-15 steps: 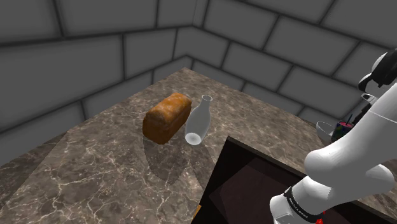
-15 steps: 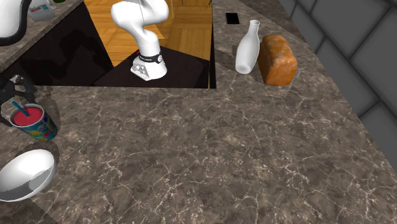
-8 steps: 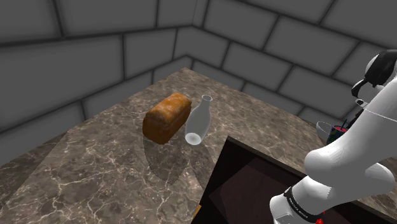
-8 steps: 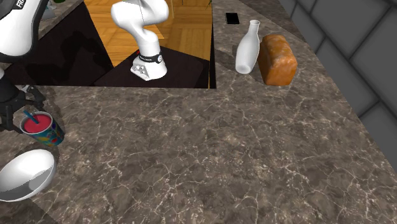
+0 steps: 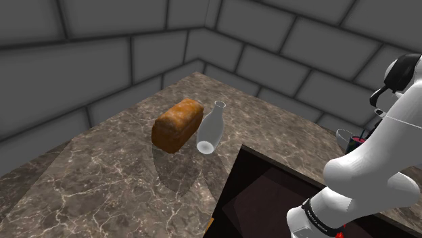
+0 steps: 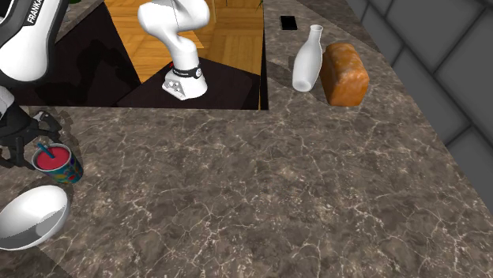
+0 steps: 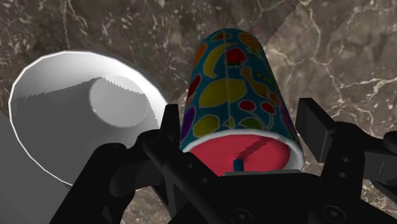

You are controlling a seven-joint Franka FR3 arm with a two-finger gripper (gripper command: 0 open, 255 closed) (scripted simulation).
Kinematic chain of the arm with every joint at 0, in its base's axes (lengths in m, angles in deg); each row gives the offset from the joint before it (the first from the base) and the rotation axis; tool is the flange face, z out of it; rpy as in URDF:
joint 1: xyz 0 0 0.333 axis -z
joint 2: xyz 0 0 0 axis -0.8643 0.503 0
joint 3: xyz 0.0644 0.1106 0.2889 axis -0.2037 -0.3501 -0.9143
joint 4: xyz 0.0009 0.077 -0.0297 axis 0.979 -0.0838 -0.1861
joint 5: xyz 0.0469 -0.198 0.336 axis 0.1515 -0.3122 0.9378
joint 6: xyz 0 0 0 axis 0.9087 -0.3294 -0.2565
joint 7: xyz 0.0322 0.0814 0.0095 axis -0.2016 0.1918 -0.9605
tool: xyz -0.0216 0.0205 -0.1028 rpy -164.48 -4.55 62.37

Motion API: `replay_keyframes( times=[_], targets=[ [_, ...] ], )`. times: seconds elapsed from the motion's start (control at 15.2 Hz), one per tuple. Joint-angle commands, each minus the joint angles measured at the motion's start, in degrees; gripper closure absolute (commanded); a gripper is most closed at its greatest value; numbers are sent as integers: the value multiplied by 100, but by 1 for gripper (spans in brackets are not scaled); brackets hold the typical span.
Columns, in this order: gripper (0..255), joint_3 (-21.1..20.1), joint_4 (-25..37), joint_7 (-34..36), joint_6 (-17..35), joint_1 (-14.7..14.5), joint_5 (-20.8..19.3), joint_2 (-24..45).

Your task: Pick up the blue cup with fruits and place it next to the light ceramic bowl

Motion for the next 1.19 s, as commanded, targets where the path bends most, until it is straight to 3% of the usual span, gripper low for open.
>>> replay_keyframes(
  times=[0.0, 0.13, 0.2, 0.53, 0.79, 1.12],
  targets=[
    [255, 0, 1, -1, 3, 1, 2, 0],
    [255, 0, 1, -1, 3, 1, 2, 0],
    [0, 0, 2, -1, 2, 1, 2, 0],
    [0, 0, 1, -1, 3, 1, 2, 0],
    [0, 213, 276, 337, -576, -205, -507, -488],
    [0, 210, 276, 337, -576, -203, -508, -489]
  ],
)
